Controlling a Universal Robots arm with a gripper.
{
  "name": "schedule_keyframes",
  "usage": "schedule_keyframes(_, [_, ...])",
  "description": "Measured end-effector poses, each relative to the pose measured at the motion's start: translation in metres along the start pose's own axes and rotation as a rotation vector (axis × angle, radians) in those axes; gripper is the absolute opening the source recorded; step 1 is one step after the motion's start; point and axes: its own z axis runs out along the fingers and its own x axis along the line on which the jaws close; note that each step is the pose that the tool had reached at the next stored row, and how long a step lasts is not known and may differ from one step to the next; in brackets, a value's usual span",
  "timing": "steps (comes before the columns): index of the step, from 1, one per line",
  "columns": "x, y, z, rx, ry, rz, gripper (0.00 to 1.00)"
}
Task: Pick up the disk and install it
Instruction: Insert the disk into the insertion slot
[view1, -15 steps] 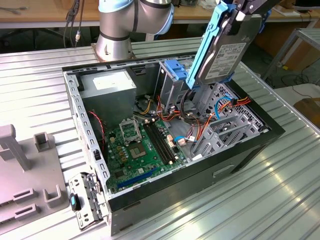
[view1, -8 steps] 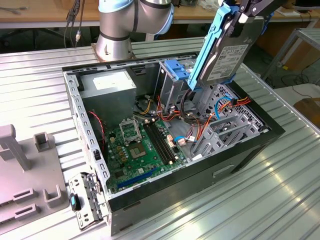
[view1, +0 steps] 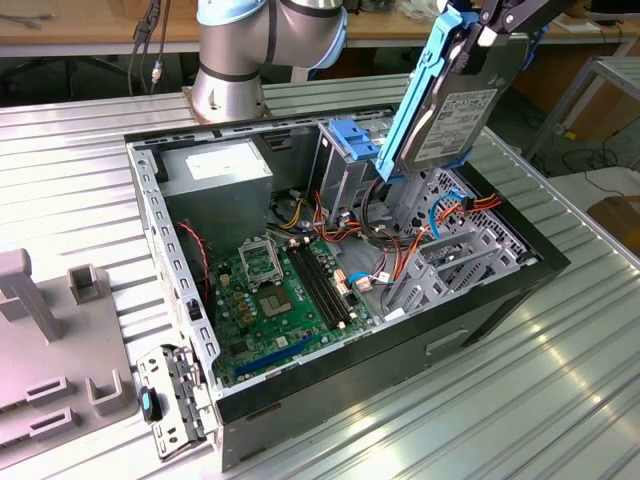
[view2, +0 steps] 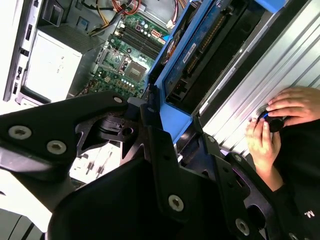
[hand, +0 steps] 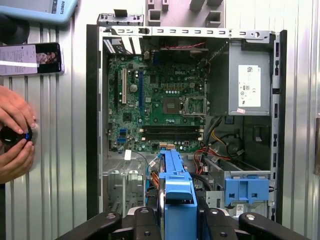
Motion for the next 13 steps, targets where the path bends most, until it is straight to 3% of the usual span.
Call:
schedule_keyframes(7, [0.0087,0.0,0.0,0.0,0.0,0.0,0.37])
schedule_keyframes(13, [0.0257,0.0,0.0019,-0.0001,-0.0001,0.0,0.37])
